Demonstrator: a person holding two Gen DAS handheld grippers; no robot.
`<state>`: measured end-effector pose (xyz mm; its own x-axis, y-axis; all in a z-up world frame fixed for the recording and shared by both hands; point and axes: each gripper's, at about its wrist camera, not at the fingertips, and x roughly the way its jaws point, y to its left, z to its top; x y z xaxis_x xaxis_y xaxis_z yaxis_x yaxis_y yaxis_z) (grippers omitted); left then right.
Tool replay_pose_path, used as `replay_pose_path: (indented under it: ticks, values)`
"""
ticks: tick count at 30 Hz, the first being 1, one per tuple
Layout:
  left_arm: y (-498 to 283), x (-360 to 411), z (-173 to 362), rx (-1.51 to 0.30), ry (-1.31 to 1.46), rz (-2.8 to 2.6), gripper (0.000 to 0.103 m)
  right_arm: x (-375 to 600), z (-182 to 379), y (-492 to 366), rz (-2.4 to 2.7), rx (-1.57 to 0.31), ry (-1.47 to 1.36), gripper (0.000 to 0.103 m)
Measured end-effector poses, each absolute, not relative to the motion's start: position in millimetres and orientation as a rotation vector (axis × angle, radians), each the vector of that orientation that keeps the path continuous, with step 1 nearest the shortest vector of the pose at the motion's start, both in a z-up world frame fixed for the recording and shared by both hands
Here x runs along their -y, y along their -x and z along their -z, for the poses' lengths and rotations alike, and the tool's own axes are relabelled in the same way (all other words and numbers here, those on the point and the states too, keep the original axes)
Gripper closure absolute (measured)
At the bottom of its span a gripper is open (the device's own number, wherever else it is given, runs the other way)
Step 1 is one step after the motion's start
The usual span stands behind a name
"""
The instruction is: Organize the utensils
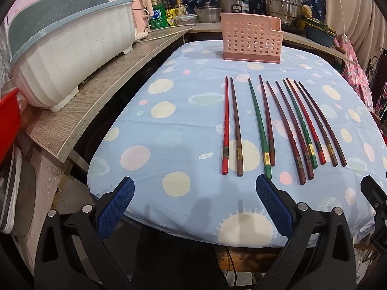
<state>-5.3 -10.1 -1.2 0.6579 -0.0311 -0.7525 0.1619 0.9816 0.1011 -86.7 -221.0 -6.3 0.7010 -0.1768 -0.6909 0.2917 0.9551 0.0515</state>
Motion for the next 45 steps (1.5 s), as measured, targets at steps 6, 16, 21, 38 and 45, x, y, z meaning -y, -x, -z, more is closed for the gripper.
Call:
replay_pose_path:
  ticks: [6,16,21,38,45]
  values:
    - [5.4,9.9,1.0,-0.849,-0.158,0.103,0.007,222.3,5.6,84.4,0.260,-0.749,-0.153,0.007]
    - [6.2,10.3,-0.1,-0.846,-0.169,0.096,0.007,224.0,5.0,85.0,0.253,-0.746,-0.160,0.007]
    - [7.0,10.7,-1.7,-0.835,-0.177,0.096,0.007,223.5,4.5,84.7,0.253,-0.741,-0.159,0.007]
    - [-26.2,-5.2,11.2,-0.912,-0.067,0.109,0.007,236.2,3.1,75.4,0.279,-0.751,-0.174,0.007]
    - [-47.5,6.8,26.6,-0.935,-0.106,0.121,0.007,246.5,13.3,58.7,0.295,-0.776,-0.189,0.007]
